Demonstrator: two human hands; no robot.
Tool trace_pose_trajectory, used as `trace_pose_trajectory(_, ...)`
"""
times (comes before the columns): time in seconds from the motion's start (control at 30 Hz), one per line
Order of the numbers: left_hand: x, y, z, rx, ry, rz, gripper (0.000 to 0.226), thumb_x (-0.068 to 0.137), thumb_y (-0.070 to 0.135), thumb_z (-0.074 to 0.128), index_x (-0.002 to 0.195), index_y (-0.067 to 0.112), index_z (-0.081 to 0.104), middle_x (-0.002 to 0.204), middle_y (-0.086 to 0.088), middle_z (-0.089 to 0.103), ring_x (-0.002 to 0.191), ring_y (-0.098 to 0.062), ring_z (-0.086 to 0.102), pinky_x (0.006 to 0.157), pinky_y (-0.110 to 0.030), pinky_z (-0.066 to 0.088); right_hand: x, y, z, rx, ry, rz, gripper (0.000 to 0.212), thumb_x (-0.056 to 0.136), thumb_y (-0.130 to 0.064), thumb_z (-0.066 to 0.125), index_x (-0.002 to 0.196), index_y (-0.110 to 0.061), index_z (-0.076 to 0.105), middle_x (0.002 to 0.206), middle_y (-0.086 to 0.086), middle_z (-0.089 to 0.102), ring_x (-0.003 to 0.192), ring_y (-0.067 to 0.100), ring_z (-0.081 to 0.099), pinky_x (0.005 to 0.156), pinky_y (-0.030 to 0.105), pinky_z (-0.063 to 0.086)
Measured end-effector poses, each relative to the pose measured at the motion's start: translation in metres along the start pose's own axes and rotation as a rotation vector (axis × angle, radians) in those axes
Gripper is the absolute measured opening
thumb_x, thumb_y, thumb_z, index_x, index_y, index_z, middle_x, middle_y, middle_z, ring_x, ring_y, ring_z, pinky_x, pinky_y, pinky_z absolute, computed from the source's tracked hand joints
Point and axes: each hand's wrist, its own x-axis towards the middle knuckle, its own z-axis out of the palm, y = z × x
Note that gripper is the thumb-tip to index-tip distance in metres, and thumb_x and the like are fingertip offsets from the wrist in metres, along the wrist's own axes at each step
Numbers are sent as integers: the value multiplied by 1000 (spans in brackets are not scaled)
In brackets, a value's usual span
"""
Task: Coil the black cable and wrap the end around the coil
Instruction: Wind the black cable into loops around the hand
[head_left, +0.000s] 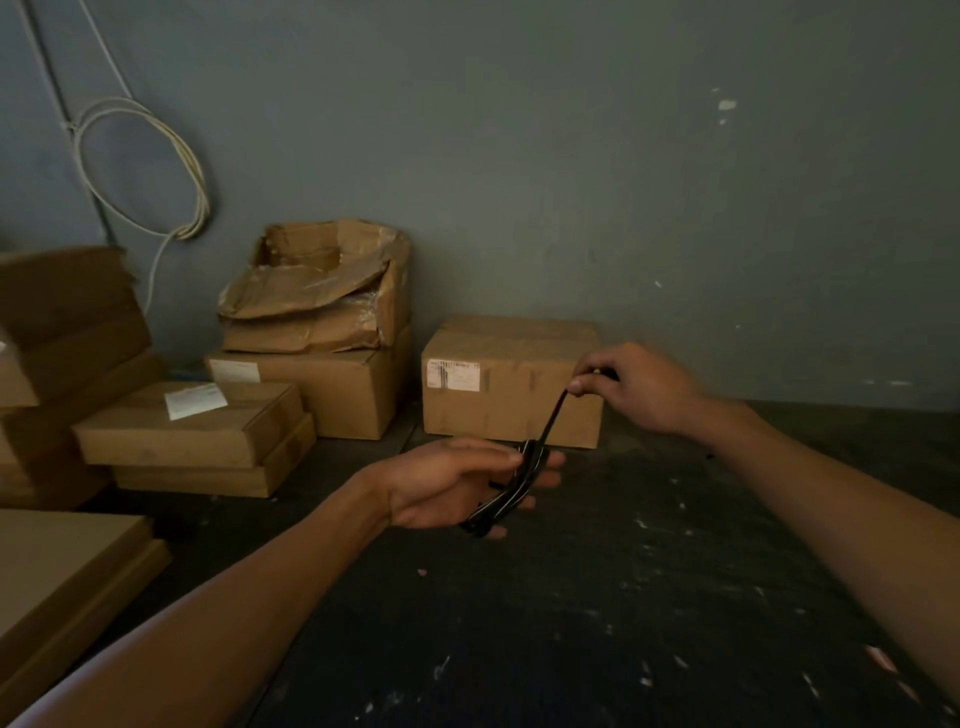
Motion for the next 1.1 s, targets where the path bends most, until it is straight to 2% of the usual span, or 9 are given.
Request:
trace_pose_trajectory(0.13,2,6,4,-68,-63,35,46,97,32,42,142,27,49,150,-1,47,140,-28,39,113,-66,21,1,18,13,25,-26,18,19,96,-31,53,95,-24,70,88,-8,66,84,14,62,71,32,46)
trace_pose_trajectory(0.27,6,16,10,-152,-143,89,51,93,35,47,143,27,47,152,-4,44,141,-33,37,113,-66,21,-2,25,30,88,-17,4,22,98,-31,47,82,-27,61,81,-7,64,79,16,60,73,37,48)
trace_pose_trajectory(0.33,8,19,11,-198,-196,120,54,95,34,45,148,25,41,156,-9,38,142,-36,33,113,-67,18,-9,28,43,128,-45,18,22,98,-29,44,90,-23,64,87,1,68,82,20,63,76,43,52)
trace_pose_trajectory(0.47,13,26,13,-270,-255,192,50,98,32,38,148,24,39,158,-14,32,144,-41,28,112,-67,20,-38,23,84,143,-145,-37,27,96,-17,44,117,-21,61,115,2,68,103,15,63,91,39,53)
trace_pose_trajectory(0.53,16,30,14,-319,-274,227,51,97,32,39,148,25,39,158,-15,30,144,-42,26,111,-66,23,-53,16,106,152,-156,-56,24,98,-20,41,113,-19,60,104,0,68,91,10,65,85,35,54)
trace_pose_trajectory(0.63,21,32,13,-367,-216,264,51,95,33,43,146,26,43,156,-13,36,142,-42,31,110,-67,24,-67,-1,122,252,-154,0,19,102,-26,36,98,-29,54,79,-1,64,67,8,59,70,35,54)
trace_pose_trajectory(0.8,28,35,5,-432,-76,339,50,92,37,45,142,29,49,152,-11,43,138,-42,39,110,-69,24,-77,-23,124,417,-189,16,19,103,-30,33,93,-40,46,75,3,63,68,23,63,60,34,52)
trace_pose_trajectory(0.97,32,34,-3,-474,74,378,46,93,38,44,138,32,53,149,-10,48,136,-42,41,110,-69,23,-76,-30,121,376,-199,24,20,103,-34,32,91,-43,47,65,-1,55,54,13,52,51,32,44)
trace_pose_trajectory(1.1,36,31,-5,-497,230,398,45,92,40,45,135,33,56,148,-9,48,137,-43,38,109,-67,26,-74,-37,112,282,-238,2,20,103,-33,32,106,-31,52,66,-4,52,53,7,49,51,26,38)
